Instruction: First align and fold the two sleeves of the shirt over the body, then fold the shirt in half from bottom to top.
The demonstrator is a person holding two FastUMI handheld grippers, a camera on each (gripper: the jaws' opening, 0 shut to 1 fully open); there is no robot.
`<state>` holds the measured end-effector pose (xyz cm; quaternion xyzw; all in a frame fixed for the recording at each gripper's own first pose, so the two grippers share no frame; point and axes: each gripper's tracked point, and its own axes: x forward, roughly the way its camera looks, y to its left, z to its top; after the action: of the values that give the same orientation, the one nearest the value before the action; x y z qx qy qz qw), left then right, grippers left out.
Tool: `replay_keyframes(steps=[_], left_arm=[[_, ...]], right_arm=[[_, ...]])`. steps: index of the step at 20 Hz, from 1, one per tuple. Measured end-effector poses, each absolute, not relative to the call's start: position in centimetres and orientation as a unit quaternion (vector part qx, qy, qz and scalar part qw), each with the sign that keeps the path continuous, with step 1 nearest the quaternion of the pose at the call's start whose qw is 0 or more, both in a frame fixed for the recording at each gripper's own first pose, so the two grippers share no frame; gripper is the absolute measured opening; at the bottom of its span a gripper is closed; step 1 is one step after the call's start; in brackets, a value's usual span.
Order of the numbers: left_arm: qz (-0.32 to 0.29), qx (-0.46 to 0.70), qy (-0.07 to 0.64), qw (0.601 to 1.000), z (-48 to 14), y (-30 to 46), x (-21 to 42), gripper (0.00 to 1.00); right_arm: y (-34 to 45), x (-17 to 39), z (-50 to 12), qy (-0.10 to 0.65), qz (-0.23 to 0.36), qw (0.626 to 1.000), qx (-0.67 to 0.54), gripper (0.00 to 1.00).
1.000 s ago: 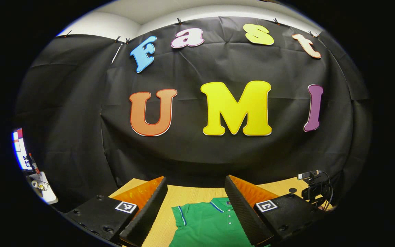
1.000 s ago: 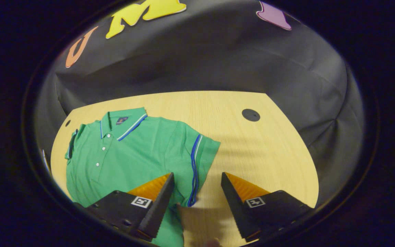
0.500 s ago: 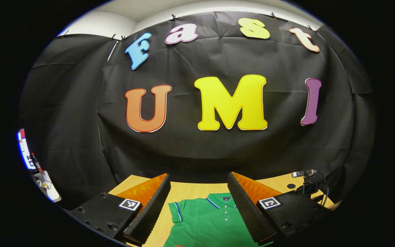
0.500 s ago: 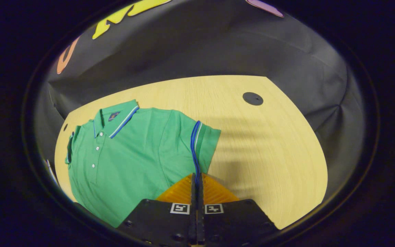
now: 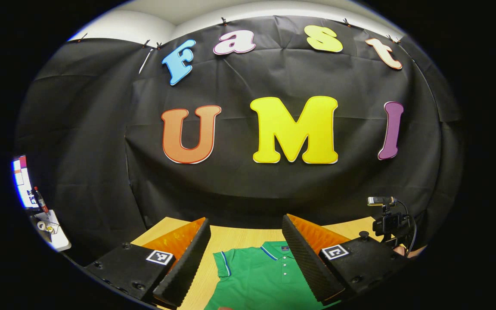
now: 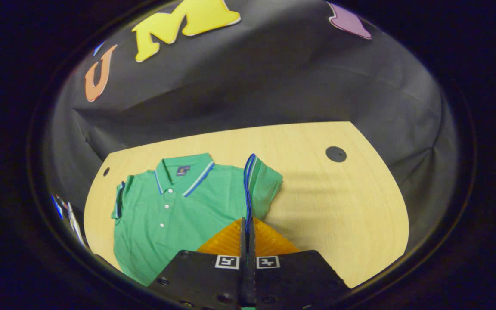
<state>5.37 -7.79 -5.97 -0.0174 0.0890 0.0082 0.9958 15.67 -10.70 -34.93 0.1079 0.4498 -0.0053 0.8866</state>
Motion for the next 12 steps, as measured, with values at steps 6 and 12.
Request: replay_keyframes(steps=[6, 12], left_arm=[[0.045, -0.020, 0.089, 0.995, -5.8, -4.1, 3.9, 1.00], [0.082, -0.022, 0.095, 0.992, -6.0, -0.4, 2.5, 1.00]], right_arm=[[-4.1, 17.8, -34.1, 0.449, 0.027, 0.889, 0.089, 0.00], [0.1, 18.8, -35.7, 0.458, 0.028, 0.886, 0.074, 0.00]])
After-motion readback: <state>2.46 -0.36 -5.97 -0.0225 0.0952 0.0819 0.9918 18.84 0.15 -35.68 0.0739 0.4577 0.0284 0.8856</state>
